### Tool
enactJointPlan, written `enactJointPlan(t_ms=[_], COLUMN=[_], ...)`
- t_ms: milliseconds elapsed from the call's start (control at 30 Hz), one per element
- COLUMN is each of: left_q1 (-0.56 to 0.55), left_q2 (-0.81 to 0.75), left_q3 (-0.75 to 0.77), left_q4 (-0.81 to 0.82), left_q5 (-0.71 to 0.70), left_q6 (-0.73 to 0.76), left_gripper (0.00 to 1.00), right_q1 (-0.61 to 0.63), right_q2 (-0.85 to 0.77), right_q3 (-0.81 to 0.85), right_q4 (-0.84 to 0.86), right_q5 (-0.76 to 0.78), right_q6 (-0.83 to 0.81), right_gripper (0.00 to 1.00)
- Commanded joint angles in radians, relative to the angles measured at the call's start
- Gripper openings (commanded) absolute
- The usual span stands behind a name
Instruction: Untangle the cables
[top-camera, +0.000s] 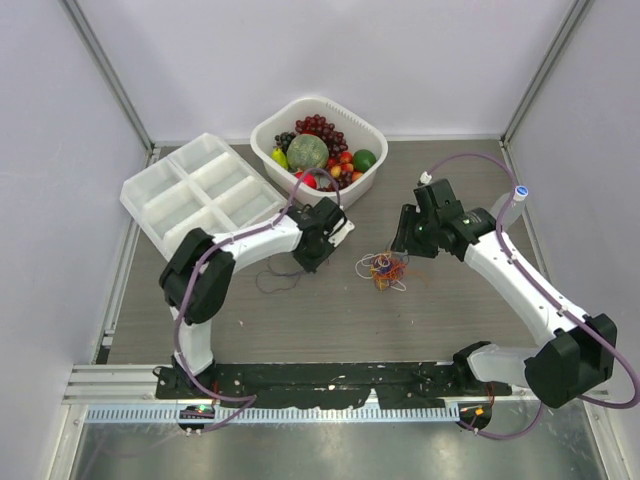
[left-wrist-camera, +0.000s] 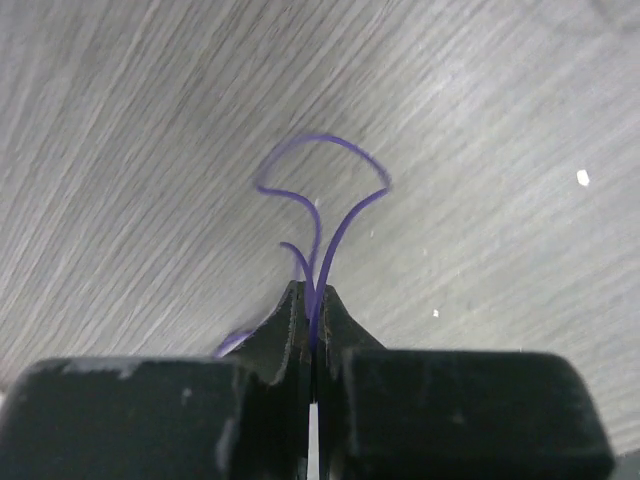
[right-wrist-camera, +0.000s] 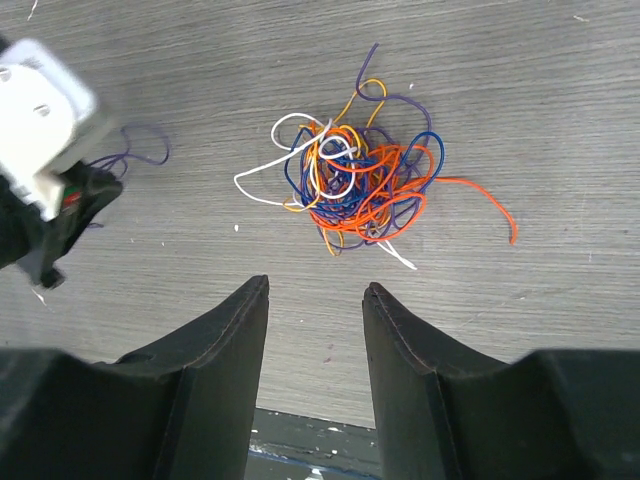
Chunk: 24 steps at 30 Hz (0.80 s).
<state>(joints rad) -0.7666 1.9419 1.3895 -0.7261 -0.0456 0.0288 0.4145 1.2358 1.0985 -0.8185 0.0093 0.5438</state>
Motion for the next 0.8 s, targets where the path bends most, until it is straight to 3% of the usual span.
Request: enactJointPlan(t_ms=[0, 200, 400, 600, 767], left_q1=[-0.005, 0.027, 0.134, 0.291, 0.391], left_q2=[-0.228, -0.423, -0.472, -0.405, -0.269], left_q3=[-0.030, -0.018, 0.060, 0.137, 0.273], left_q4=[0.010, 0.010, 0.069, 0.209, 0.203], left_q5=[-0.077, -0.169, -0.238, -0.232, -0.145], left_q6=[-0.064, -0.128, -0.142, -0.145, -0.194], left_gripper=[0.00, 0.00, 0.00, 0.00, 0.00], right_q1=[-0.006, -0.008, -0.008, -0.011, -0.008], right_q2=[0.007, 0.027, 0.044, 0.051, 0.047], right_q3=[0.054, 0.044, 0.055, 0.089, 0.126], right_q4=[0.007, 0.015, 0.021, 0.022, -0.002], right_q5=[0.009, -0.029, -0.038, -0.034, -0.012], right_q6=[-0.042, -0.064, -0.074, -0.068, -0.062], right_gripper=[0.48, 0.48, 0.48, 0.48, 0.48])
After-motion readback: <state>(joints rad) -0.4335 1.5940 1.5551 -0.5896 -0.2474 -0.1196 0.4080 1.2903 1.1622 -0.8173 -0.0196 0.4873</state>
